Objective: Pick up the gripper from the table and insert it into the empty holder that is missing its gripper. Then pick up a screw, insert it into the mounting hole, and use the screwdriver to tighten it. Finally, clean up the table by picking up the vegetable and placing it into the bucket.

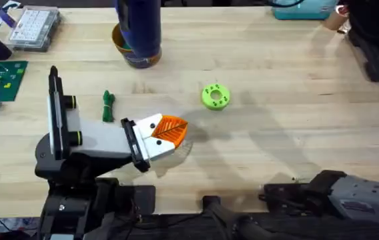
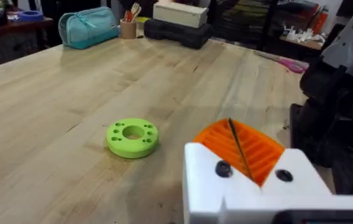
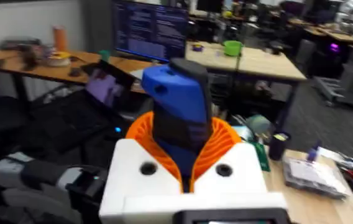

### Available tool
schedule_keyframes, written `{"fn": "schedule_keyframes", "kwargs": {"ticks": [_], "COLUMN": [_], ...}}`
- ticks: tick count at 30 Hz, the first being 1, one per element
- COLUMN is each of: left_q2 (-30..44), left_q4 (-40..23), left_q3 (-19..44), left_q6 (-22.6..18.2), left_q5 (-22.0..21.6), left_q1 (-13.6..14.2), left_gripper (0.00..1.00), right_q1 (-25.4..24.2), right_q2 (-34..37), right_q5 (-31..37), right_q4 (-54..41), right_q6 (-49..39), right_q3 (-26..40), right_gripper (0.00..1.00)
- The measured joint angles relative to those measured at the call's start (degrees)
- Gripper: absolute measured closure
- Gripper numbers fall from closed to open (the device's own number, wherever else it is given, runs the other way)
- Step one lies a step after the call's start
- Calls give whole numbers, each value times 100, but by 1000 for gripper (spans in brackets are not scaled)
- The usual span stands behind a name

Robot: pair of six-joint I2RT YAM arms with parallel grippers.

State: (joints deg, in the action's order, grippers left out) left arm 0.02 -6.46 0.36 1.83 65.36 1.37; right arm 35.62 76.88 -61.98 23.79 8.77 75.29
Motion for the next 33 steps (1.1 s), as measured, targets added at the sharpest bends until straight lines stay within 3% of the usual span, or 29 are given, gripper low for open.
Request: {"fn": "schedule_keyframes", "kwargs": {"ticks": [10,22,33], "left_q2": [1,1,1], "left_q4": [0,0,0], "left_q3": [0,0,0], "left_q6": [0,0,0], "left_q5": [0,0,0], "left_q1": [0,0,0], "left_gripper": [984,985,984], "right_q1": [22,252,316], "right_q2": [0,0,0], "right_q5": [-392,-310,-296], "right_q4": [11,740,818], "right_q6": [-43,-42,127], "right_q3": [-13,-622,-873], "right_gripper": [957,959,959]}}
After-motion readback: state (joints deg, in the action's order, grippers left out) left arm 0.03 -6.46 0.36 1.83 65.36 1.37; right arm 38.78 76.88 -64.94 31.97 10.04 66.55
